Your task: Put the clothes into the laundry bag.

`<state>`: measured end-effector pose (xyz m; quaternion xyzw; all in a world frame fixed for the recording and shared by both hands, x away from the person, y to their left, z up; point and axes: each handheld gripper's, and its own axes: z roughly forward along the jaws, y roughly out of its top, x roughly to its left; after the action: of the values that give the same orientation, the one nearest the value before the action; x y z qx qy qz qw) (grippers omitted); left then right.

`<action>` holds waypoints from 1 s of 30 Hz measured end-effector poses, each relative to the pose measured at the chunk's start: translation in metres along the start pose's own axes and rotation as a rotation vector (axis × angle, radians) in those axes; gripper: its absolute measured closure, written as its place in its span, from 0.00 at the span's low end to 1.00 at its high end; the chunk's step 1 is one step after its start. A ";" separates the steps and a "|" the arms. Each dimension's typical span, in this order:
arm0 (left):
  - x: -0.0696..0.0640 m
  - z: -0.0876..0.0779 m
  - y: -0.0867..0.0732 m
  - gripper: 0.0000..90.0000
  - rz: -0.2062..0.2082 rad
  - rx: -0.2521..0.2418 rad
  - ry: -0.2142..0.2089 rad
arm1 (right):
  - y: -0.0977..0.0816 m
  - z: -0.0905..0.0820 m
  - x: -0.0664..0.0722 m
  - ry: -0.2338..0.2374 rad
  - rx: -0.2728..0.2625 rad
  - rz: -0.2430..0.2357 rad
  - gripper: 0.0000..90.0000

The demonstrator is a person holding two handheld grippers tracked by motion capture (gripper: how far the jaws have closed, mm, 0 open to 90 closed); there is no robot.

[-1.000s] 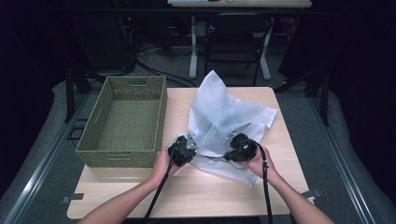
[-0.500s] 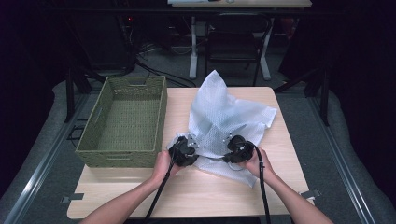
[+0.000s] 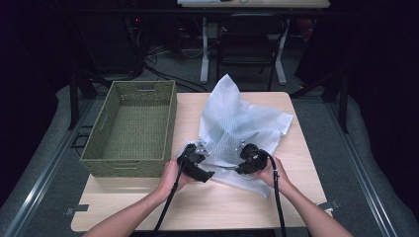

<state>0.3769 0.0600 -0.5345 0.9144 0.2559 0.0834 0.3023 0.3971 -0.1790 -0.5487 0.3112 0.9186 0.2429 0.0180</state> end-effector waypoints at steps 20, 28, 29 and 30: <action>-0.007 -0.045 0.006 0.16 -0.018 -0.073 -0.036 | 0.007 -0.045 0.009 0.027 -0.131 0.010 0.34; -0.007 -0.076 -0.004 0.13 -0.030 -0.103 -0.011 | 0.002 -0.065 0.020 0.021 -0.165 0.000 0.15; -0.006 -0.079 -0.005 0.12 -0.033 -0.105 -0.006 | 0.001 -0.068 0.022 0.011 -0.168 0.003 0.13; -0.005 -0.084 -0.008 0.12 -0.039 -0.116 -0.003 | 0.000 -0.070 0.024 0.009 -0.176 0.002 0.12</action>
<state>0.3432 0.1053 -0.4722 0.8904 0.2678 0.0906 0.3567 0.3649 -0.1959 -0.4841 0.3083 0.8935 0.3239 0.0411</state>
